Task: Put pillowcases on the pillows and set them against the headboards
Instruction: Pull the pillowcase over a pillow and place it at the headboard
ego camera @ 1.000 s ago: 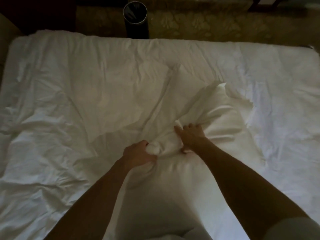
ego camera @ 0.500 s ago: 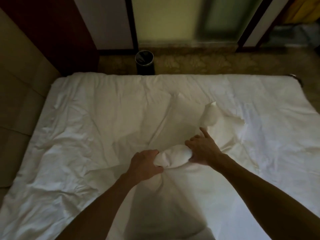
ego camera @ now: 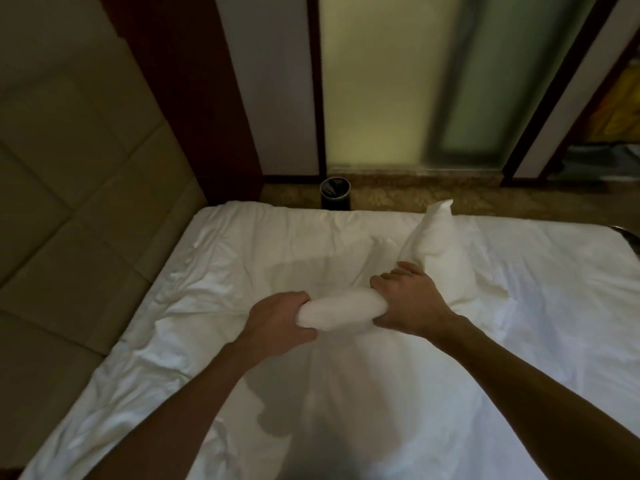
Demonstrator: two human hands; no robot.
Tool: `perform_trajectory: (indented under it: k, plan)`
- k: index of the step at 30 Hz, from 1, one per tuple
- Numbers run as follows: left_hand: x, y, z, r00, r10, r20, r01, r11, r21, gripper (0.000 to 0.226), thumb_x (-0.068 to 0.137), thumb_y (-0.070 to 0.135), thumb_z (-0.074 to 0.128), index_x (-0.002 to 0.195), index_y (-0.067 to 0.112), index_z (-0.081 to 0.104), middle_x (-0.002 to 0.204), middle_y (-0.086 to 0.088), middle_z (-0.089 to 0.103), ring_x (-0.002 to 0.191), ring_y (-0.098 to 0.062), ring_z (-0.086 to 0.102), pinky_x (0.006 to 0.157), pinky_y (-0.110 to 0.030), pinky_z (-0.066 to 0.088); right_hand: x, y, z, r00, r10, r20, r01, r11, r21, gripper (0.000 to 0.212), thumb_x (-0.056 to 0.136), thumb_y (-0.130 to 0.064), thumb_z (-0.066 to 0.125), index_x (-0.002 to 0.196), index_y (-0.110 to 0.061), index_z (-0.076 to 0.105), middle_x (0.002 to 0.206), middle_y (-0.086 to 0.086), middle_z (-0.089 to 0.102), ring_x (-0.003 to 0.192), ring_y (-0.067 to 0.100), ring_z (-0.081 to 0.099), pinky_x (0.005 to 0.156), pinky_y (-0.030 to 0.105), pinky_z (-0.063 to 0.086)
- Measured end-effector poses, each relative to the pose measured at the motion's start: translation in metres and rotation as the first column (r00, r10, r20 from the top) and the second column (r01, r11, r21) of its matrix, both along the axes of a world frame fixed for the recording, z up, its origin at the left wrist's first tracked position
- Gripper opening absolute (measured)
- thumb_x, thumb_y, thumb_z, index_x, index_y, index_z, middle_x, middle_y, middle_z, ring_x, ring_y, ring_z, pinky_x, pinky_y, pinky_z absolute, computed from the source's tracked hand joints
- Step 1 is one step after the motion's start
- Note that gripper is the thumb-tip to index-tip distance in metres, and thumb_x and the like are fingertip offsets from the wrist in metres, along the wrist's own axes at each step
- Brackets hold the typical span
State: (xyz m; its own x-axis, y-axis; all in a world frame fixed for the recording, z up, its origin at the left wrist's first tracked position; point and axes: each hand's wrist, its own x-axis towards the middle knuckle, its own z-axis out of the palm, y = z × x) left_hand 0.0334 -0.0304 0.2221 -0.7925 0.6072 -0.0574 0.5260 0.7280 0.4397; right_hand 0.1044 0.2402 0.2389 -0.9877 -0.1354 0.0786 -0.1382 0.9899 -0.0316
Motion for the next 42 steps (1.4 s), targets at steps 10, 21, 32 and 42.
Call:
perform_trajectory:
  k: [10, 21, 32, 42]
  plan:
    - [-0.001, -0.130, 0.044, 0.966, 0.010, -0.260, -0.037, 0.994, -0.099, 0.045, 0.062, 0.055, 0.071, 0.097, 0.030, 0.058, 0.086, 0.011, 0.065, 0.077, -0.012, 0.060, 0.063, -0.030, 0.037, -0.001, -0.126, 0.027, 0.980, 0.077, -0.185, -0.079, 0.997, -0.001, 0.047, 0.055, -0.053, 0.067, 0.091, -0.022, 0.063, 0.077, -0.005, 0.067, 0.070, 0.019, 0.061, 0.080, 0.036, 0.046]
    - [0.022, -0.222, -0.072, 0.964, 0.091, -0.250, -0.155, 0.957, -0.247, 0.069, 0.055, 0.066, 0.076, 0.109, 0.028, 0.058, 0.097, 0.002, 0.057, 0.091, -0.023, 0.057, 0.078, -0.036, 0.048, 0.016, -0.231, -0.040, 0.984, -0.005, 0.179, -0.043, 0.964, 0.262, 0.069, 0.053, -0.055, 0.078, 0.105, -0.015, 0.057, 0.097, 0.008, 0.063, 0.087, 0.030, 0.058, 0.082, 0.044, 0.042]
    - [0.008, -0.248, -0.089, 0.930, -0.005, -0.367, -0.022, 0.997, -0.070, 0.051, 0.086, 0.051, 0.046, 0.127, 0.024, 0.060, 0.109, 0.002, 0.061, 0.098, -0.022, 0.058, 0.090, -0.035, 0.046, -0.011, -0.249, -0.026, 0.947, -0.070, 0.312, 0.020, 0.987, 0.159, 0.061, 0.085, -0.069, 0.051, 0.118, -0.019, 0.045, 0.111, 0.002, 0.068, 0.102, 0.026, 0.064, 0.096, 0.044, 0.038]
    - [-0.028, -0.218, -0.053, 1.000, -0.004, -0.022, -0.003, 0.961, -0.276, 0.073, 0.073, 0.069, 0.062, 0.133, 0.031, 0.044, 0.122, -0.002, 0.053, 0.119, -0.024, 0.047, 0.097, -0.037, 0.032, -0.028, -0.252, -0.011, 0.873, -0.099, 0.477, 0.049, 0.992, 0.115, 0.052, 0.082, -0.051, 0.069, 0.119, -0.018, 0.053, 0.118, 0.004, 0.064, 0.107, 0.025, 0.062, 0.090, 0.036, 0.045]
